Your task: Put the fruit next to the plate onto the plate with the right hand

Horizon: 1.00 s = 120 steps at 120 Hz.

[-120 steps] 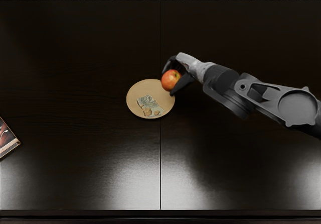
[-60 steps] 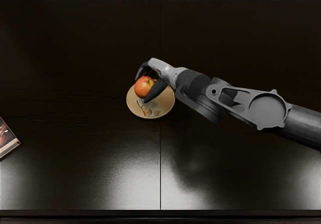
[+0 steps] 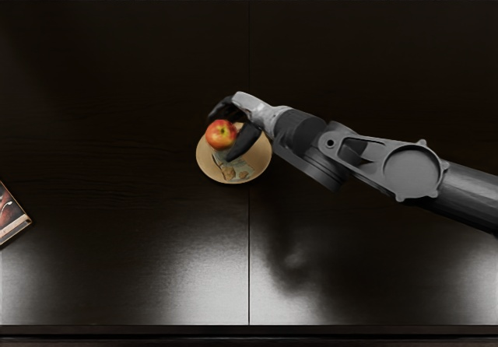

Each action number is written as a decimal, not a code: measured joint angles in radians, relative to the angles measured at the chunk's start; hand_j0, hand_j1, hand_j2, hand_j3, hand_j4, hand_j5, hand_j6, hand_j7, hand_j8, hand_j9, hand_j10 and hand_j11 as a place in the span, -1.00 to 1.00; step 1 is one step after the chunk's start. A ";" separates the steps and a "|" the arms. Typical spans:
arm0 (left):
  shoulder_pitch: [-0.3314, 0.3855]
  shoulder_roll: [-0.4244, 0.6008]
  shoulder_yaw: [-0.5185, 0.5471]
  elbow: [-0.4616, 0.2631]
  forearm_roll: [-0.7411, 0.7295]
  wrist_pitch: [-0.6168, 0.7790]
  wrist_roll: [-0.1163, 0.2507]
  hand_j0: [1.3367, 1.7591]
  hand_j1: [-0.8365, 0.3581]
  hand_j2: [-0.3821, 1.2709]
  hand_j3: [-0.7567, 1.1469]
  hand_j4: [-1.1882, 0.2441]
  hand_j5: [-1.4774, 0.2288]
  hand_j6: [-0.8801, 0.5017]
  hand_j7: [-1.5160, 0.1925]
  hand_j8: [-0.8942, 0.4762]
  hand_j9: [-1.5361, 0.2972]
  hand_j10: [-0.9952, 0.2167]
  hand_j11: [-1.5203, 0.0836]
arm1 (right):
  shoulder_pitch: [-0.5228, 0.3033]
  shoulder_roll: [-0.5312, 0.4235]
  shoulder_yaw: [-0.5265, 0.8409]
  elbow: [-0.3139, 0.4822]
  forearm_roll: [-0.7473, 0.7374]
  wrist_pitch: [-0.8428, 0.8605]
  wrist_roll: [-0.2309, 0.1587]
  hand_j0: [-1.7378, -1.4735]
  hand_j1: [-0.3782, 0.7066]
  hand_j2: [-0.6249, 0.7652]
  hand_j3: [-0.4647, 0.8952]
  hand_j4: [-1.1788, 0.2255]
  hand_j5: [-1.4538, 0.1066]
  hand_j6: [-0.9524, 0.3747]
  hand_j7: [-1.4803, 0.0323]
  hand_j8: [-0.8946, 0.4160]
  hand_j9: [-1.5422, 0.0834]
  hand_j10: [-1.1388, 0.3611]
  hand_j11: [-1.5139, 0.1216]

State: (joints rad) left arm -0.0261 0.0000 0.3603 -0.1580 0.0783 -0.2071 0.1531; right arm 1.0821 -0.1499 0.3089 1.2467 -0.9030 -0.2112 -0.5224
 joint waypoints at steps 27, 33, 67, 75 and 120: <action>0.000 0.000 0.000 0.000 0.000 0.000 0.000 0.52 0.52 -0.48 -0.21 0.33 0.38 -0.06 0.42 -0.04 0.34 0.26 0.52 | -0.005 -0.027 0.020 0.005 0.013 0.005 0.003 -0.39 -0.58 -0.12 -0.32 0.43 0.53 0.20 0.62 0.15 0.57 0.17 0.53; 0.000 0.000 0.000 0.000 0.000 0.000 0.000 0.52 0.52 -0.48 -0.21 0.33 0.38 -0.06 0.42 -0.04 0.34 0.26 0.52 | -0.006 -0.045 0.029 0.012 0.038 0.015 0.008 -0.39 -0.64 -0.12 -0.32 0.47 0.58 0.23 0.67 0.18 0.62 0.23 0.58; 0.000 0.000 0.000 0.000 0.000 0.000 0.000 0.52 0.52 -0.48 -0.21 0.33 0.38 -0.06 0.42 -0.04 0.34 0.26 0.52 | -0.050 -0.238 0.209 0.022 0.375 0.369 0.132 -0.40 -0.80 -0.11 -0.32 0.58 0.74 0.34 0.83 0.27 0.78 0.40 0.73; 0.000 0.000 0.000 0.000 0.000 0.000 0.000 0.52 0.52 -0.48 -0.21 0.33 0.38 -0.06 0.42 -0.04 0.34 0.26 0.52 | -0.088 -0.298 0.275 0.020 0.476 0.503 0.144 -0.40 -0.82 -0.11 -0.32 0.59 0.76 0.35 0.85 0.28 0.80 0.42 0.75; 0.000 0.000 0.000 0.000 0.000 0.000 0.000 0.52 0.52 -0.48 -0.21 0.33 0.38 -0.06 0.42 -0.04 0.34 0.26 0.52 | -0.212 -0.597 0.380 -0.017 0.934 0.813 0.145 -0.40 -0.86 -0.11 -0.32 0.62 0.79 0.37 0.88 0.30 0.83 0.46 0.78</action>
State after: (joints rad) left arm -0.0261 0.0000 0.3600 -0.1580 0.0783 -0.2071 0.1529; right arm 0.8697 -0.7474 0.6885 1.2299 0.0306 0.6015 -0.3777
